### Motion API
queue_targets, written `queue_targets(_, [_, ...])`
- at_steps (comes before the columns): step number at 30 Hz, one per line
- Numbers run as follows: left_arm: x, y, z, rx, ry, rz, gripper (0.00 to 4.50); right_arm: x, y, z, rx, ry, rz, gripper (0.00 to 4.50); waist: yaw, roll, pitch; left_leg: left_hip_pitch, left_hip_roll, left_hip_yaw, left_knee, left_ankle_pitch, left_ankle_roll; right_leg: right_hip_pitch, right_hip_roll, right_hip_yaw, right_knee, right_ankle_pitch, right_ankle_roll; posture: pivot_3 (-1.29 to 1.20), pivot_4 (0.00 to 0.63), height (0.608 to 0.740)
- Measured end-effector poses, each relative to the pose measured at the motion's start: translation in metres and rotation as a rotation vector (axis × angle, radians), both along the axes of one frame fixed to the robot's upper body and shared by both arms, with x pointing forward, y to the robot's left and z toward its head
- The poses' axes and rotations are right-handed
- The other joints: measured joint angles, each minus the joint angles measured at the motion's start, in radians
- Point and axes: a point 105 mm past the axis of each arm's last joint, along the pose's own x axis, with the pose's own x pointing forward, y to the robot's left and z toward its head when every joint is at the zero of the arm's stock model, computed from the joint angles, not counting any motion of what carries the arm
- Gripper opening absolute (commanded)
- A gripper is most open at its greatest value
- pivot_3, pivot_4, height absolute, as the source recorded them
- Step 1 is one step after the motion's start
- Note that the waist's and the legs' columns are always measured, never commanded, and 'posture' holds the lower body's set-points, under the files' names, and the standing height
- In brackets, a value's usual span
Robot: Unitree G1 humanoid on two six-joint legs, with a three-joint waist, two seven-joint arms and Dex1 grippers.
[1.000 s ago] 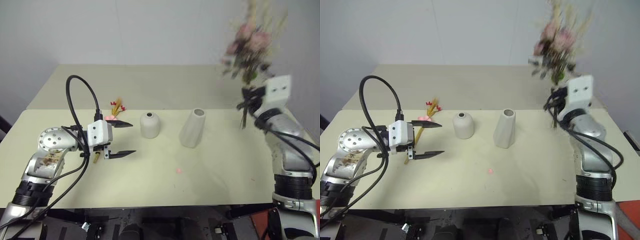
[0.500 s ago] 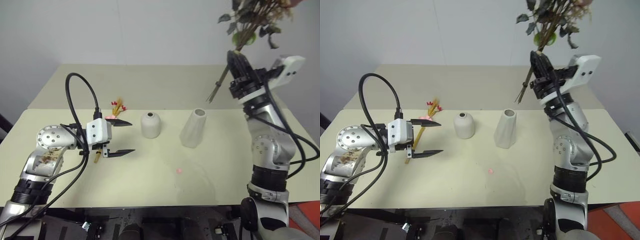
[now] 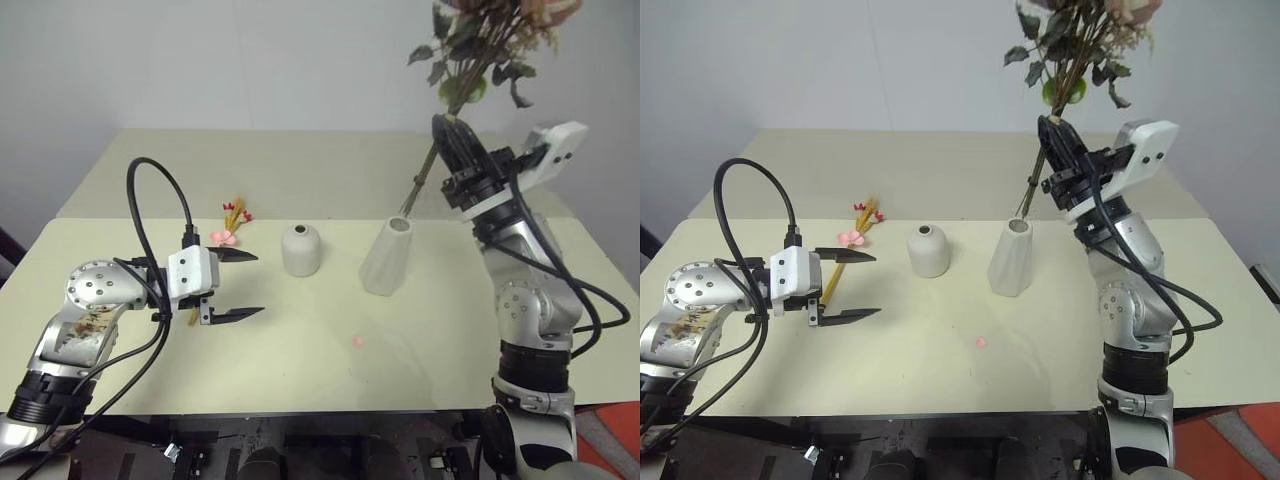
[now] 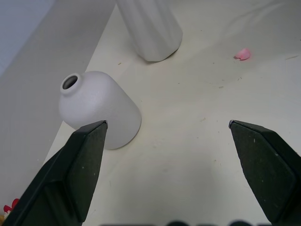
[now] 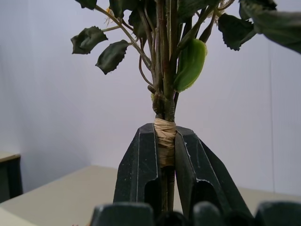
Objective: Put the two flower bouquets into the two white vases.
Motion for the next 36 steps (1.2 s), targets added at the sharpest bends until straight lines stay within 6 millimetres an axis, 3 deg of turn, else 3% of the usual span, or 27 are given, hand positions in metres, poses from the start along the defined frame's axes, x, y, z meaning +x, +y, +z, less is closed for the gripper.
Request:
queue_targets(12, [0.000,0.001,0.000,-0.002,0.000,0.004,4.50,0.009,0.001,-0.014,-0.036,0.036,-0.002,0.24,0.000,0.000,0.000,0.000,0.000,0.000,0.000,0.000,0.000,0.000,0.000,0.000,0.000,0.000,0.000,0.00,0.150,0.740])
queue_targets(26, [0.000,0.001,0.001,-0.004,-0.007,0.009,4.50,0.014,0.009,-0.046,-0.053,0.110,0.009,0.24,0.000,0.000,0.000,0.000,0.000,0.000,0.000,0.000,0.000,0.000,0.000,0.000,0.000,0.000,0.000,0.00,0.150,0.740])
queue_targets(36, [0.000,0.001,0.001,-0.004,-0.008,0.008,4.50,0.012,0.009,-0.051,-0.051,0.096,-0.003,0.24,-0.001,0.000,0.000,0.000,0.000,0.000,0.000,0.000,0.000,0.000,0.000,0.000,0.000,0.000,0.000,0.00,0.150,0.740])
